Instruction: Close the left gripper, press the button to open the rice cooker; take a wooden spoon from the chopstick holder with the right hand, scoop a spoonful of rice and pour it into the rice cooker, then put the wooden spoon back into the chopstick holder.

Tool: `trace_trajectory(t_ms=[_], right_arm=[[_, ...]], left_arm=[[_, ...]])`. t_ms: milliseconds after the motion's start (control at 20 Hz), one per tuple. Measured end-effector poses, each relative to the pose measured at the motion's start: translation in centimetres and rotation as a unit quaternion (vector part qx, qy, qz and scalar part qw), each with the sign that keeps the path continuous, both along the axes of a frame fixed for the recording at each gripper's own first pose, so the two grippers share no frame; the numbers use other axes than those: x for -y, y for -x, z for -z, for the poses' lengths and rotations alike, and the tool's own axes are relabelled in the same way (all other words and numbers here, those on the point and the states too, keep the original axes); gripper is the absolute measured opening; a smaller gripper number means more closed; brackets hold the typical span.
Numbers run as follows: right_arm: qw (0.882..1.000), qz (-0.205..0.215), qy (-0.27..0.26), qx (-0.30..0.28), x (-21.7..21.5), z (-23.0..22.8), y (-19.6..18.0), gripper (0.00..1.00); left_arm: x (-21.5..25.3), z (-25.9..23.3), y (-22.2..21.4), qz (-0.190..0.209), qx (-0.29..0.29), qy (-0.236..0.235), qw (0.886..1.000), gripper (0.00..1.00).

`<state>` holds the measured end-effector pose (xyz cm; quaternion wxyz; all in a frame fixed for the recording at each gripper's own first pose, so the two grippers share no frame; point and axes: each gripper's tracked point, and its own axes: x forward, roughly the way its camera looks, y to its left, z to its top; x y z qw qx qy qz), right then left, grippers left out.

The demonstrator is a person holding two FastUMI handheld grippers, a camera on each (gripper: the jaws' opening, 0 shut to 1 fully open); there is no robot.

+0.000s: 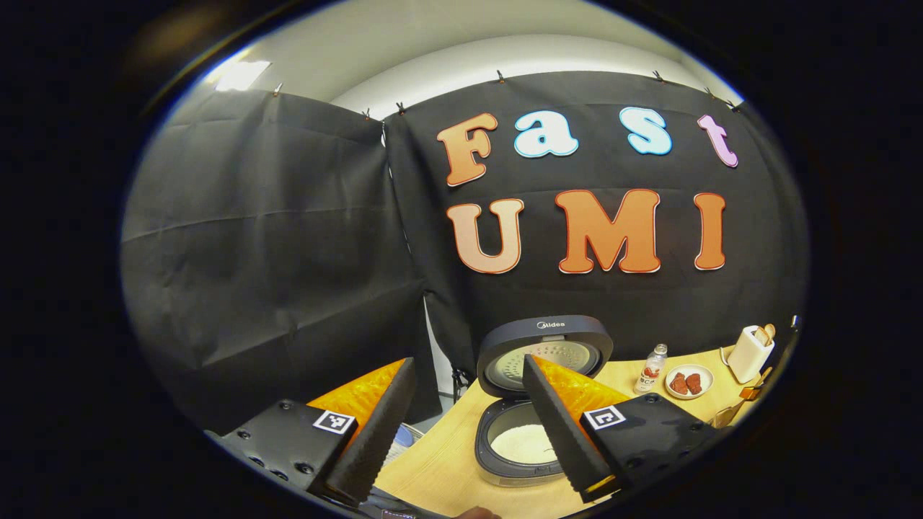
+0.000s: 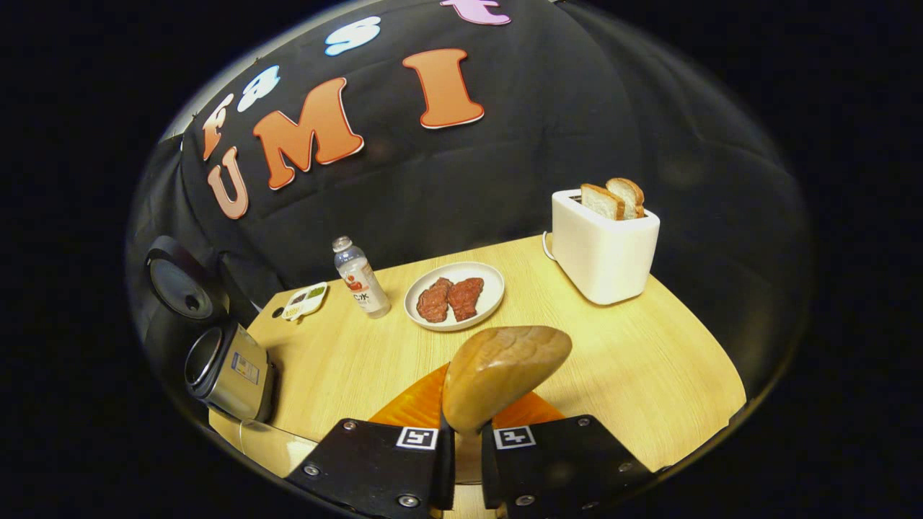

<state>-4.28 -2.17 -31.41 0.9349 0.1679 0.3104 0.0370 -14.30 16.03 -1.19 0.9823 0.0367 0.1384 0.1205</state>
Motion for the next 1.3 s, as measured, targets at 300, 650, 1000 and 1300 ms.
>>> trace_trajectory(t_ms=[300, 650, 1000, 1300], right_arm=[[0.998, -0.011, 0.008, -0.059, 0.0, 2.6, 2.8, 0.17], [0.998, 0.035, 0.004, -0.061, 3.9, 0.5, 4.3, 0.37], [0.995, 0.095, 0.022, -0.006, 9.6, -6.1, 6.1, 0.70], [0.988, 0.146, 0.039, 0.027, 14.2, -10.6, 8.9, 0.75]], left_arm=[[1.2, 1.7, -2.6, 0.024, -0.015, 0.042, 0.999, 1.00], [3.3, 1.1, -8.6, 0.055, -0.037, 0.041, 0.997, 0.92], [6.8, 1.8, -17.1, 0.087, -0.088, 0.090, 0.988, 0.99], [8.2, 7.0, -22.5, 0.089, -0.191, 0.120, 0.970, 0.97]])
